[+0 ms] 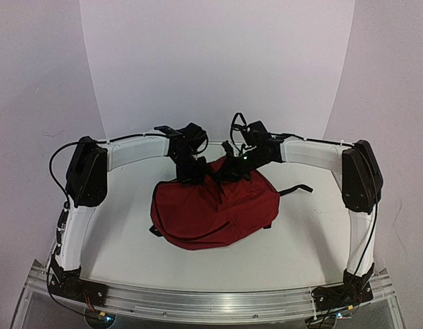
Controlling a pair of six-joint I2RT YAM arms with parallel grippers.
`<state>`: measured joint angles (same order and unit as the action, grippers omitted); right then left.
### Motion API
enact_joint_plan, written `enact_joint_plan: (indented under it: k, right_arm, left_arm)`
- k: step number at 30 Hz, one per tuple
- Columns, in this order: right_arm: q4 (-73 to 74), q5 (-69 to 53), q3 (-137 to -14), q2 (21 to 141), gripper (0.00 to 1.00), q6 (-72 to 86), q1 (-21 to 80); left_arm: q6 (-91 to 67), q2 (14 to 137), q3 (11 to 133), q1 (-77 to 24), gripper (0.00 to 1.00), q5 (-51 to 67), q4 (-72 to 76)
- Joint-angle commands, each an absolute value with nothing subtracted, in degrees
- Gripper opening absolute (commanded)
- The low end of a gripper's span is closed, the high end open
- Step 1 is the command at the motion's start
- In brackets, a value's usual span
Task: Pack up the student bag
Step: Adjust the student bag at the center of the board.
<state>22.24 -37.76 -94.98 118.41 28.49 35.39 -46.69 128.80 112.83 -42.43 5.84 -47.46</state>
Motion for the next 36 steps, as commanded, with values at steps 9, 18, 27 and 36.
enact_joint_plan:
  k: [9, 18, 27, 36]
  right_arm:
    - [26.6, -31.3, -89.3, 117.2, 0.00, 27.9, 34.3]
    - [27.5, -29.2, -88.2, 117.6, 0.00, 25.0, 38.1]
    - [33.2, -35.6, -93.1, 116.8, 0.18, 15.5, 41.8]
    - [45.8, -34.1, -98.8, 112.2, 0.45, 0.3, 39.0]
  left_arm:
    - [-34.4, 109.0, 90.9, -38.3, 0.00, 15.0, -38.3]
    - [-32.8, 111.0, 94.0, -37.2, 0.00, 31.7, -24.6]
    - [-39.9, 108.7, 92.6, -34.4, 0.34, 28.7, -23.5]
    - [-41.5, 100.3, 87.5, -32.1, 0.65, 20.4, -32.0]
